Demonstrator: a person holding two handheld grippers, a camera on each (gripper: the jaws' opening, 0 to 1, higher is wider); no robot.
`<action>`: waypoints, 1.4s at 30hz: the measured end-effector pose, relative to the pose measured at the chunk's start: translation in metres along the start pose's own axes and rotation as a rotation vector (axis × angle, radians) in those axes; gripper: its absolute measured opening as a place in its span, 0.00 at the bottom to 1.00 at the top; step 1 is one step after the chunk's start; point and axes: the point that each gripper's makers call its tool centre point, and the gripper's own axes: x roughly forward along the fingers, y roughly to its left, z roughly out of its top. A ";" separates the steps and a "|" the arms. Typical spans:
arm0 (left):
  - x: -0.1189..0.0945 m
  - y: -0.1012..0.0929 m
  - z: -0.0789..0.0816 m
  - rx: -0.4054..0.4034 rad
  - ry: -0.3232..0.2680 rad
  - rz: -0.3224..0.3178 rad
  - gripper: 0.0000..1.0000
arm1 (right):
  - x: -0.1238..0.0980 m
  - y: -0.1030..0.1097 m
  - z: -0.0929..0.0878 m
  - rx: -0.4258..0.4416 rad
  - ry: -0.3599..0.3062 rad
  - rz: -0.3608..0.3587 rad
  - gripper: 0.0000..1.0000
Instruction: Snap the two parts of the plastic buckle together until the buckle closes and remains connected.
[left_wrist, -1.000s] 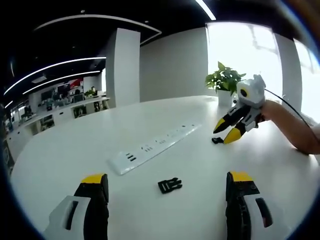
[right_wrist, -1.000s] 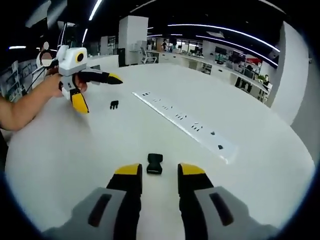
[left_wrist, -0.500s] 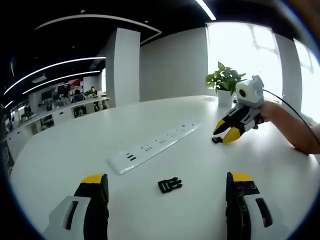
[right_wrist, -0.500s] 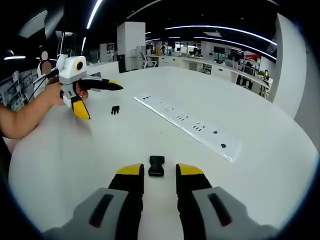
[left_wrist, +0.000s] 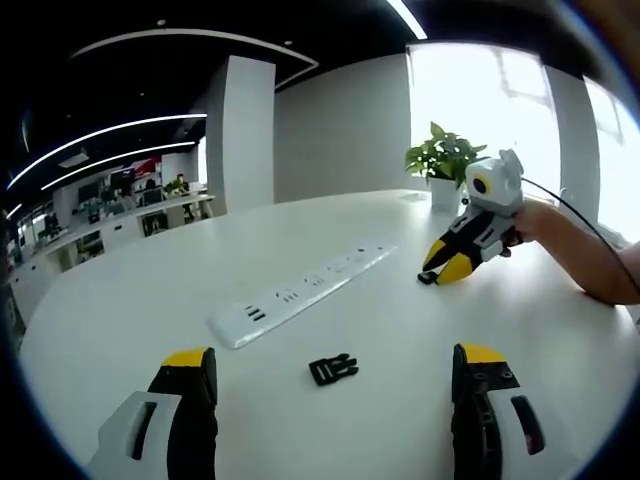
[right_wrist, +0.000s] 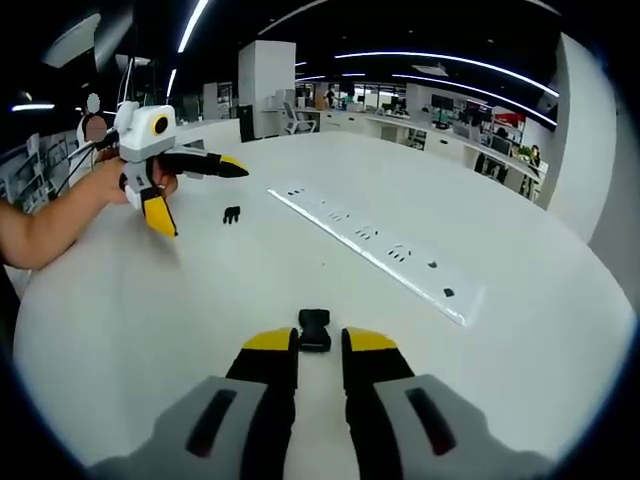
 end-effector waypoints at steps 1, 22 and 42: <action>0.000 0.000 0.000 0.000 0.000 0.000 0.99 | 0.000 0.000 0.000 0.000 -0.001 0.002 0.16; 0.001 -0.001 0.000 0.004 -0.001 -0.010 0.99 | 0.003 0.002 0.001 -0.017 -0.048 0.049 0.14; -0.004 -0.031 -0.011 0.127 0.046 -0.165 0.93 | 0.005 0.000 0.003 0.006 -0.060 0.045 0.12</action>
